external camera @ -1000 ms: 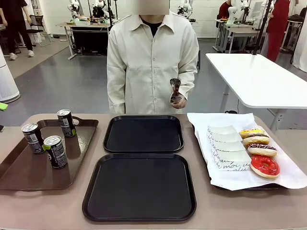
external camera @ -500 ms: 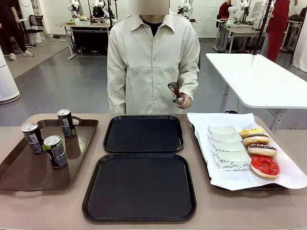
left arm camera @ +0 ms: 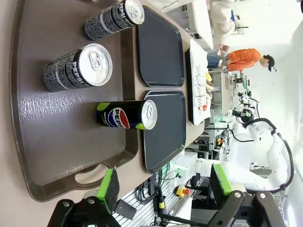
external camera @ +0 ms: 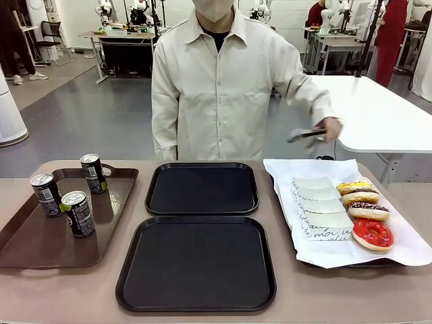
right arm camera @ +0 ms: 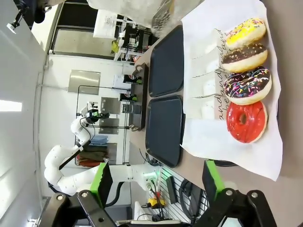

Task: Set up donuts and drinks on trays.
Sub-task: Pick up one Pepsi coke and place it on the Flat Tray.

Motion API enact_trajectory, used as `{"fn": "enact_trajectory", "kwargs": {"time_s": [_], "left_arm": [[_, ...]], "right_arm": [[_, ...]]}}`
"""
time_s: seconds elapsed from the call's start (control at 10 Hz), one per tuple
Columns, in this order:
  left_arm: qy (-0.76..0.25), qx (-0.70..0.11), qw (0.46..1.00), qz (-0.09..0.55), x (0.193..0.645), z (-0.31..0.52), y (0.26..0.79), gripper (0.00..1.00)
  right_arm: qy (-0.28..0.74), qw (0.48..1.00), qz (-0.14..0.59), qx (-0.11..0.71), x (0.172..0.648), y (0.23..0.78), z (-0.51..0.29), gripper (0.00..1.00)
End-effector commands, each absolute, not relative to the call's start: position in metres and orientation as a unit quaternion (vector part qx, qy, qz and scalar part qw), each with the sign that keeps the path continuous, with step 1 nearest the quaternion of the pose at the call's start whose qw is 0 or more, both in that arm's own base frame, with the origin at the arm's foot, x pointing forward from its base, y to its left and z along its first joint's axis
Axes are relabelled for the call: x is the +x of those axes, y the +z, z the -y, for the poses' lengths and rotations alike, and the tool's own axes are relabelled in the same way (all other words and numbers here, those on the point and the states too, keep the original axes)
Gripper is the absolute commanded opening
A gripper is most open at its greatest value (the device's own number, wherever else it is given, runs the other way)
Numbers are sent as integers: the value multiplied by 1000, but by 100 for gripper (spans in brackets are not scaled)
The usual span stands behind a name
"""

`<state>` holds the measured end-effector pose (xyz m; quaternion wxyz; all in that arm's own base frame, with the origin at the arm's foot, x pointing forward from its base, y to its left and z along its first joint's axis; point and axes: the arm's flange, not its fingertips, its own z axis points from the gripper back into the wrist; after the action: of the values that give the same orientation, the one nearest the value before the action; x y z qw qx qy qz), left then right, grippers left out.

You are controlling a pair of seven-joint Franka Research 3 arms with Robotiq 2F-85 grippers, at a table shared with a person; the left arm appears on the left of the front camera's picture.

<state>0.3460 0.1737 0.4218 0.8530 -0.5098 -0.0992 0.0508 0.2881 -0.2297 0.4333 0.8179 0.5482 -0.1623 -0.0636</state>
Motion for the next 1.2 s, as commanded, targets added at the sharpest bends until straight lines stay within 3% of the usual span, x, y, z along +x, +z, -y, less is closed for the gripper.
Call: {"fn": "enact_trajectory", "kwargs": {"time_s": [0.0, 1.1], "left_arm": [[55, -518, 847, 103, 345, -173, 422, 100], [51, -510, 853, 99, 346, -174, 422, 100]], "right_arm": [[-60, 812, 167, 557, 290, 437, 231, 100], [-60, 812, 167, 557, 290, 437, 231, 100]]}}
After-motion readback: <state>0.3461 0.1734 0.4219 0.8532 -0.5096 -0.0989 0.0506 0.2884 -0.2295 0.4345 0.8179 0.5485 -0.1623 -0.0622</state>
